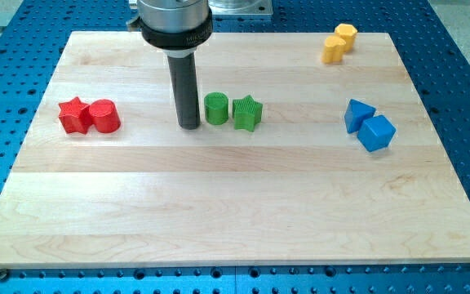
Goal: Push the green circle into the green star
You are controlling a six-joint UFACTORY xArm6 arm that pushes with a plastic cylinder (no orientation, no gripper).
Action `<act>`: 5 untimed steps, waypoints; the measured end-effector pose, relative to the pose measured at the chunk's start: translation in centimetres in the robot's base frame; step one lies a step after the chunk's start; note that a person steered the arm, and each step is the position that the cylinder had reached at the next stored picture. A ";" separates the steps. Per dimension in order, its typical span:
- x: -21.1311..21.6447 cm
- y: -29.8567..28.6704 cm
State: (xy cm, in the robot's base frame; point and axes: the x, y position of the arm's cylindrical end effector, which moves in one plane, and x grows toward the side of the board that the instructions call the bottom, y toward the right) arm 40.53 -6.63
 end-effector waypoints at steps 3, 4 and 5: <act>0.0 7.6; 1.7 11.7; 2.1 13.6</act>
